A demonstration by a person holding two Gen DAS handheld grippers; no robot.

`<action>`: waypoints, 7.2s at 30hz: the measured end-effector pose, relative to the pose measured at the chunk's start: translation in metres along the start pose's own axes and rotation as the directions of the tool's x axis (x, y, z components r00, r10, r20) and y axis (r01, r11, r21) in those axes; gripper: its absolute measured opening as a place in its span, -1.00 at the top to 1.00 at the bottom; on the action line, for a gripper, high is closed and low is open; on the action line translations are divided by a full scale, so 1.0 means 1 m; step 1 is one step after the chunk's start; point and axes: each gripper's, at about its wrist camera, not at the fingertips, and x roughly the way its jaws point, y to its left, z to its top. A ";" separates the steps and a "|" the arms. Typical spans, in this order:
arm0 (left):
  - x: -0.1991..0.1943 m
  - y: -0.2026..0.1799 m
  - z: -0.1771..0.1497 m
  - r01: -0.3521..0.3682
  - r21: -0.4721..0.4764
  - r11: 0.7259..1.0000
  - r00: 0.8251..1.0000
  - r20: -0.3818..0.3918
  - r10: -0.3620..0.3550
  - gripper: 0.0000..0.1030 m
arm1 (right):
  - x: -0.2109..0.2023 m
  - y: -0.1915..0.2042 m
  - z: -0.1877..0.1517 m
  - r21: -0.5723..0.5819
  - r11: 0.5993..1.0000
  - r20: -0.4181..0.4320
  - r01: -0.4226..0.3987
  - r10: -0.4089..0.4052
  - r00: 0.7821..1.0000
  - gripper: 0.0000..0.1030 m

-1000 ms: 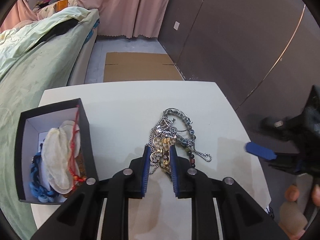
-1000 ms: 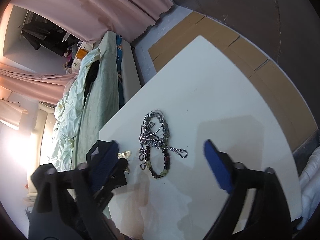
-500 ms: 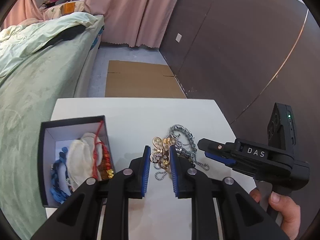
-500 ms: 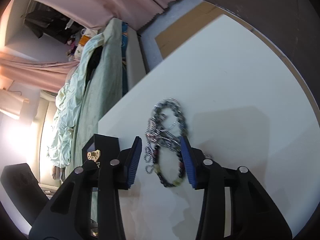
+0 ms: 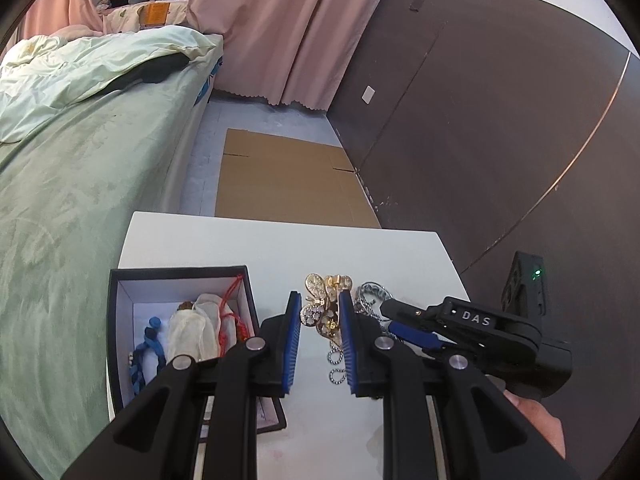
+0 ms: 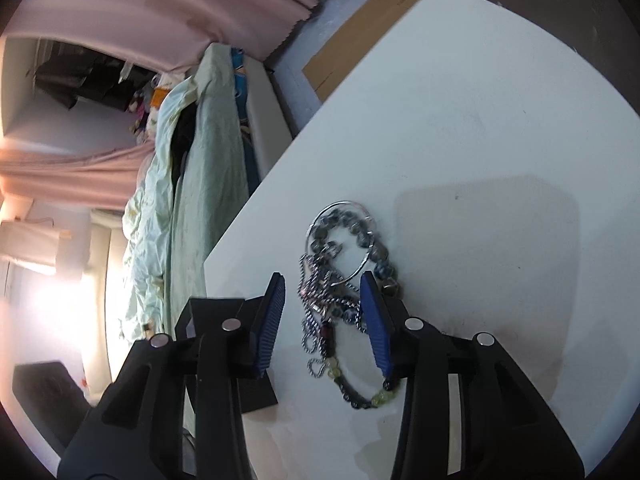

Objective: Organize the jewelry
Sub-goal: 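Hold the butterfly pendant with the left gripper while the right gripper grasps a silver chain, then carry the pendant and chain over the black box and open both grippers, then close the left gripper on the silver chain with skull charm in the pile, then lift the chain with the left gripper while the right gripper grasps the dark bead bracelet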

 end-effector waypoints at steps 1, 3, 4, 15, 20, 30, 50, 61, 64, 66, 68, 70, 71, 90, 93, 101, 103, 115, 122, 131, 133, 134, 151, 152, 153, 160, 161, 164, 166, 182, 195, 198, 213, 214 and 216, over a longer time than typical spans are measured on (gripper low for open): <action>0.001 0.000 0.001 0.001 -0.001 1.000 1.000 0.001 -0.001 0.67 | 0.001 -0.002 0.001 0.021 1.000 0.001 -0.009 0.009 1.000 0.22; 0.002 0.001 0.003 0.004 -0.005 1.000 1.000 0.002 -0.004 0.67 | 0.003 -0.006 0.002 0.055 0.998 0.010 -0.023 0.023 1.000 0.22; 0.003 0.002 0.005 0.006 -0.007 1.000 1.000 0.003 -0.006 0.67 | 0.003 -0.008 0.004 0.068 0.997 0.016 -0.029 0.028 0.999 0.22; 0.009 0.005 0.009 0.005 -0.020 1.000 1.000 0.004 -0.005 0.67 | -0.001 -0.024 0.010 0.143 0.989 0.061 -0.026 0.017 0.998 0.92; 0.001 0.008 0.009 -0.001 -0.025 1.000 1.000 0.019 0.002 0.67 | -0.017 0.000 0.007 0.053 0.997 0.097 -0.053 0.047 0.994 0.93; -0.024 0.008 0.002 -0.011 -0.022 1.000 0.999 0.051 0.012 0.67 | -0.048 0.044 -0.018 -0.107 0.991 0.132 -0.083 0.097 0.987 0.93; -0.056 0.043 0.004 -0.055 -0.080 0.995 0.995 0.081 0.062 0.66 | -0.124 0.135 -0.061 -0.355 0.918 0.203 -0.177 0.260 0.944 0.93; -0.079 0.061 0.010 -0.080 -0.125 0.989 0.982 0.159 0.100 -0.84 | -0.137 0.172 -0.082 -0.440 0.870 0.182 -0.220 0.326 0.928 0.93; -0.085 0.068 0.012 -0.083 -0.153 0.985 0.980 0.165 0.108 -0.84 | -0.135 0.180 -0.087 -0.458 0.859 0.168 -0.228 0.335 0.927 0.93; -0.091 0.073 0.014 -0.084 -0.166 0.983 0.978 0.175 0.113 -0.84 | -0.130 0.182 -0.090 -0.461 0.857 0.156 -0.231 0.334 0.929 0.93; -0.096 0.076 0.015 -0.090 -0.173 0.981 0.975 0.187 0.122 -0.84 | -0.121 0.182 -0.092 -0.458 0.857 0.133 -0.238 0.330 0.934 0.93; -0.102 0.081 0.016 -0.091 -0.184 0.979 0.972 0.200 0.127 -0.84 | -0.108 0.182 -0.094 -0.450 0.858 0.104 -0.246 0.324 0.940 0.93; -0.106 0.083 0.016 -0.091 -0.189 0.978 0.970 0.203 0.130 -0.84 | -0.101 0.183 -0.095 -0.448 0.859 0.092 -0.249 0.322 0.942 0.93; -0.118 0.106 0.021 -0.083 -0.260 0.962 0.966 0.216 0.142 -0.84 | -0.012 0.166 -0.100 -0.378 0.893 -0.116 -0.246 0.218 0.969 0.28; -0.114 0.101 0.021 -0.083 -0.243 0.966 0.968 0.211 0.136 -0.84 | -0.014 0.167 -0.098 -0.372 0.882 -0.134 -0.289 0.257 0.957 0.28; -0.120 0.106 0.019 -0.094 -0.273 0.957 0.959 0.233 0.161 -0.84 | 0.029 0.164 -0.112 -0.358 0.899 -0.274 -0.252 0.157 0.949 0.28; -0.121 0.109 0.019 -0.095 -0.284 0.954 0.958 0.233 0.165 -0.84 | 0.031 0.162 -0.111 -0.362 0.905 -0.272 -0.221 0.125 0.954 0.24; -0.109 0.105 0.019 -0.092 -0.262 0.961 0.969 0.201 0.147 -0.84 | -0.006 0.143 -0.091 -0.405 0.911 -0.106 -0.073 0.033 0.994 -0.92; -0.087 0.083 0.013 -0.078 -0.201 0.977 0.982 0.151 0.109 -0.84 | -0.039 0.096 -0.065 -0.339 0.939 0.002 0.055 -0.058 0.998 -0.92; -0.051 0.028 -0.002 -0.036 -0.045 0.998 0.997 0.064 0.039 -0.51 | -0.074 0.053 -0.049 -0.271 0.957 0.059 0.108 -0.095 0.994 -0.92; -0.042 0.017 -0.007 -0.025 -0.022 0.999 0.999 0.047 0.026 -0.41 | -0.080 0.047 -0.045 -0.259 0.960 0.067 0.109 -0.094 0.993 -0.92; -0.038 0.012 -0.008 -0.019 -0.013 1.000 0.999 0.039 0.020 -0.39 | -0.084 0.042 -0.043 -0.248 0.963 0.075 0.111 -0.095 0.993 -0.92; 0.054 -0.053 -0.031 0.005 0.087 0.996 0.994 -0.113 0.005 0.01 | -0.111 0.005 -0.013 -0.106 0.992 0.120 0.063 -0.050 0.992 -0.92; 0.059 -0.053 -0.031 0.003 0.088 0.996 0.993 -0.121 0.008 0.04 | -0.110 0.005 -0.011 -0.104 0.993 0.118 0.061 -0.048 0.992 -0.92; 0.064 -0.053 -0.031 0.000 0.087 0.996 0.992 -0.130 0.011 0.09 | -0.109 0.005 -0.010 -0.103 0.993 0.116 0.059 -0.047 0.992 -0.92; 0.097 -0.049 -0.032 -0.029 0.087 0.996 0.981 -0.186 0.045 0.31 | -0.102 0.002 0.002 -0.085 0.995 0.106 0.048 -0.039 0.994 -0.92; 0.102 -0.049 -0.032 -0.034 0.090 0.995 0.980 -0.191 0.051 0.31 | -0.101 0.001 0.004 -0.080 0.996 0.104 0.047 -0.038 0.994 -0.92; 0.112 -0.051 -0.033 -0.049 0.099 0.994 0.978 -0.199 0.068 0.31 | -0.099 -0.001 0.007 -0.073 0.996 0.102 0.045 -0.037 0.994 -0.92; 0.119 -0.052 -0.035 -0.059 0.108 0.992 0.976 -0.201 0.080 0.31 | -0.097 -0.001 0.008 -0.072 0.996 0.100 0.045 -0.038 0.994 -0.92; 0.101 -0.053 -0.029 -0.068 0.129 0.989 0.985 -0.151 0.087 0.81 | -0.086 0.004 0.002 -0.102 0.993 0.062 0.066 -0.060 0.996 -0.61; 0.013 -0.069 -0.004 0.019 0.109 0.994 1.000 0.003 -0.020 0.81 | -0.090 0.006 -0.012 -0.125 0.988 0.071 0.087 -0.079 0.994 -0.54; -0.008 -0.071 0.000 0.030 0.107 0.994 0.999 0.041 -0.035 0.81 | -0.086 0.008 -0.015 -0.152 0.982 0.052 0.109 -0.102 0.993 -0.38; -0.098 -0.064 0.018 0.091 0.074 0.993 0.976 0.192 -0.104 0.81 | -0.018 0.036 -0.057 -0.392 0.864 0.015 0.315 -0.337 0.942 0.12; -0.103 -0.062 0.019 0.093 0.067 0.993 0.974 0.201 -0.105 0.81 | -0.012 0.041 -0.061 -0.423 0.835 0.039 0.352 -0.371 0.928 0.13; -0.109 -0.059 0.021 0.096 0.058 0.994 0.971 0.212 -0.107 0.81 | -0.004 0.046 -0.067 -0.463 0.791 0.069 0.400 -0.418 0.906 0.18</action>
